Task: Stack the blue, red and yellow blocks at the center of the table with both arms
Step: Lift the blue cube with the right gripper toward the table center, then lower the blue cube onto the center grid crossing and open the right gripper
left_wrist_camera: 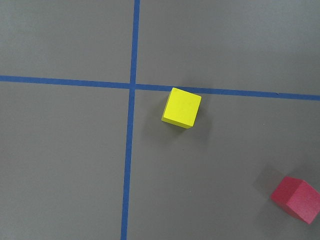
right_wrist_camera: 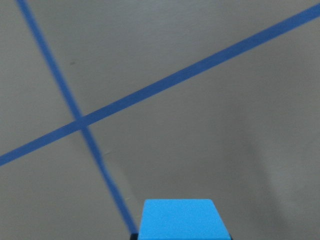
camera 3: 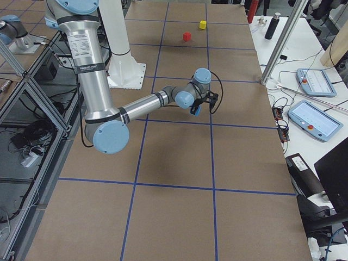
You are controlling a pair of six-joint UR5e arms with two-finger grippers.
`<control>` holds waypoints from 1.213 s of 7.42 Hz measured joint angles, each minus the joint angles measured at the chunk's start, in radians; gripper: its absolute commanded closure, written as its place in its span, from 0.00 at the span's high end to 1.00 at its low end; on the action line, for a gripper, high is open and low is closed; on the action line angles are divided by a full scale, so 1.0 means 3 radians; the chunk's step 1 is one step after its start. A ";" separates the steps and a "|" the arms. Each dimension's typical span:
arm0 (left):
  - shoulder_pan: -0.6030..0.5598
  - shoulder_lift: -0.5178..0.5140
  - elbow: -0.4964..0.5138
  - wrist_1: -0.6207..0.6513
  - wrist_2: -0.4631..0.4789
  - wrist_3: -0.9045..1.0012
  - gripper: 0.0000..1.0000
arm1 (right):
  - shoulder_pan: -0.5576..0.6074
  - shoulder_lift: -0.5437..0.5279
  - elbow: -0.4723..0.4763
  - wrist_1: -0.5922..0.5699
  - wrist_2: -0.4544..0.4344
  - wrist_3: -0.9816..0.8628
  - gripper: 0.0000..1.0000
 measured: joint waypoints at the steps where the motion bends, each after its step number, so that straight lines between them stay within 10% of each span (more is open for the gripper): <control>1: 0.0014 -0.0008 0.0005 -0.0021 0.0000 -0.0030 1.00 | -0.0175 0.0352 0.0008 -0.0361 -0.0183 -0.0002 0.00; 9: 0.0064 -0.0024 0.0060 -0.0032 0.0001 -0.0059 1.00 | -0.0909 0.1709 -0.0658 -0.0808 -0.0956 -0.0202 0.00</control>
